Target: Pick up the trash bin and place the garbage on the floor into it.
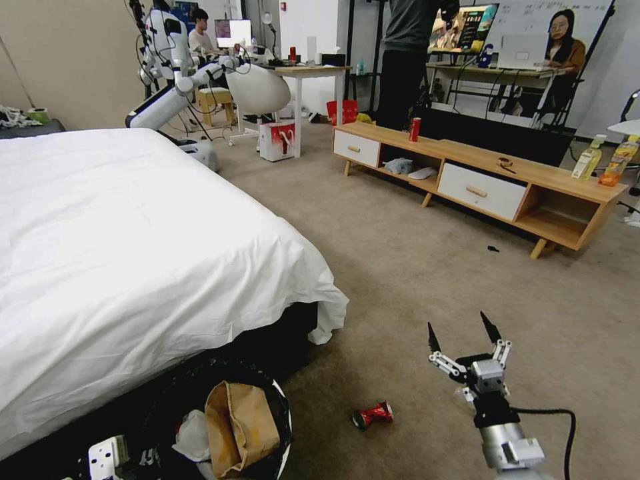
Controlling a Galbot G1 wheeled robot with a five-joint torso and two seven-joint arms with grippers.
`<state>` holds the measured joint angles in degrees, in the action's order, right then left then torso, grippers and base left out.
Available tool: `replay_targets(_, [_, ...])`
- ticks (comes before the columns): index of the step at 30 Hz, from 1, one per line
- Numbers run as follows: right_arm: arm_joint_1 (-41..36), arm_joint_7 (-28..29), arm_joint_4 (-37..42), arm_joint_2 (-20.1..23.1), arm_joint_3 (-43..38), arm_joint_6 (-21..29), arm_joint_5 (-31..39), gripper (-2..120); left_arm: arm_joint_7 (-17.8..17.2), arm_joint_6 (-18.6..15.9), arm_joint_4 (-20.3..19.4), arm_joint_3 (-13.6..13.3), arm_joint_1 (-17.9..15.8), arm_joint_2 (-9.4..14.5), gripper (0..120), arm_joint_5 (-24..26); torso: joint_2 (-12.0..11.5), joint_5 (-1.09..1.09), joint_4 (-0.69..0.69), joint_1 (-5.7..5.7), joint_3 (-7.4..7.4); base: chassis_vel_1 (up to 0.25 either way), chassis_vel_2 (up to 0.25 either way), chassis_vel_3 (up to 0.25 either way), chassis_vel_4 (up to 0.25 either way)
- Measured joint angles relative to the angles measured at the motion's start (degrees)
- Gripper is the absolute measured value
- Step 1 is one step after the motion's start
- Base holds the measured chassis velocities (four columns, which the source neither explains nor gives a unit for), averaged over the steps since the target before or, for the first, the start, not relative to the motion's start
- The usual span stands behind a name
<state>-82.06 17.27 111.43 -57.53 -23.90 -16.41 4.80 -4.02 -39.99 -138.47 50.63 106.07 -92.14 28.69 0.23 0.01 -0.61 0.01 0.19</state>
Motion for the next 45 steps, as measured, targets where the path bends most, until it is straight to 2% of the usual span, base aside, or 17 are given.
replay_targets(3, [3.71,5.43,1.96,4.49,4.82,8.94,7.85,100,0.02,0.0,0.13,-0.23,-0.02,0.0,1,0.0,0.0,0.0,-0.01,0.0,0.0,0.0,0.0,0.0,0.0])
replay_targets(4, [3.71,5.43,1.96,4.49,4.82,8.94,7.85,100,0.02,0.0,0.13,-0.23,-0.02,0.0,1,0.0,0.0,0.0,-0.01,0.0,0.0,0.0,0.0,0.0,0.0])
replay_targets(6, [7.44,9.57,3.33,7.02,9.25,15.4,15.55,100,0.03,0.0,0.13,-0.25,0.06,0.0,1,-0.02,0.0,-0.01,-0.01,0.0,0.0,0.0,0.0,0.0,0.0])
replay_targets(7, [7.44,9.57,3.33,7.02,9.25,15.4,15.55,100,0.03,0.0,0.13,-0.25,0.06,0.0,1,-0.02,0.0,-0.01,-0.01,0.0,0.0,0.0,0.0,0.0,0.0])
replay_targets(10, [14.66,15.45,4.93,10.75,15.09,23.57,28.01,100,0.04,0.0,-0.02,-0.27,0.19,0.0,1,-0.02,0.0,0.0,0.02,0.0,0.0,0.0,0.0,0.0,0.0])
replay_targets(14, [18.42,18.71,6.06,15.12,17.74,25.72,36.58,100,0.05,-0.19,0.01,-0.43,-0.09,0.0,1,0.13,0.0,0.0,0.03,0.0,0.01,0.0,0.0,0.0,0.0])
replay_targets(16, [19.96,19.59,5.73,19.92,19.62,22.52,39.48,100,0.06,-0.5,0.49,-0.79,-0.71,0.3,1,0.56,0.0,-0.03,-0.05,0.0,0.0,0.0,0.0,0.0,0.0])
replay_targets(20, [20.81,21.56,4.79,23.19,22.25,16.88,40.81,100,0.07,-0.62,0.92,-1.08,-0.89,0.81,1,0.76,0.0,0.01,0.0,0.0,0.0,0.0,0.0,0.0,0.0])
replay_targets(22, [18.42,23.14,5.15,28.71,23.58,11.63,40.66,100,0.07,-1.01,1.6,-1.37,-1.78,1.84,1,1.37,0.0,-0.06,-0.04,0.0,0.0,0.0,0.0,0.0,0.0])
replay_targets(25, [17.07,21.43,4.56,30.32,24.05,11.02,38.17,100,0.08,-1.04,1.7,-1.39,-1.77,2.0,1,1.57,0.0,0.02,-0.04,0.0,0.0,0.0,0.0,0.0,0.0])
replay_targets(27, [16.7,20.27,4.17,30.52,24.38,12.05,36.82,100,0.08,-1.04,1.69,-1.38,-1.76,2.03,1,1.57,0.0,0.01,-0.01,0.0,0.0,0.0,0.0,0.0,0.0])
replay_targets(30, [16.36,16.18,3.02,30.45,25.31,18.12,34.1,100,0.08,-1.07,1.42,-1.33,-1.64,2.06,1,1.67,0.0,0.01,0.01,0.0,0.0,0.0,0.0,0.0,0.0])
replay_targets(32, [16.35,16.05,3.0,30.45,25.32,18.33,34.03,100,0.09,-1.07,1.42,-1.33,-1.64,2.06,1,1.67,0.0,0.01,0.01,0.0,0.0,0.0,0.0,0.0,0.0])
replay_targets(33, [15.84,13.15,2.79,30.68,25.91,23.58,32.91,100,0.09,-1.07,1.35,-1.31,-1.58,2.04,1,1.69,0.0,0.01,-0.01,0.0,0.0,0.0,0.0,0.0,0.0])
replay_targets(36, [15.42,11.22,2.43,31.14,27.37,28.08,31.42,100,0.09,-1.07,1.34,-1.3,-1.62,1.93,1,1.69,0.0,-0.01,-0.01,0.0,0.0,0.0,0.0,0.0,0.0])
replay_targets(42, [15.73,6.27,1.19,32.45,29.79,32.49,28.38,100,0.12,-1.07,1.51,-1.4,-1.71,1.69,1,1.59,0.0,-0.01,-0.01,0.0,0.0,0.0,0.0,0.0,0.0])
replay_targets(45, [16.25,-1.96,-0.42,33.92,31.04,32.31,23.53,100,0.16,-1.05,2.07,-1.58,-2.07,1.54,1,1.41,0.0,-0.01,-0.01,0.0,0.0,0.0,0.0,0.0,0.0])
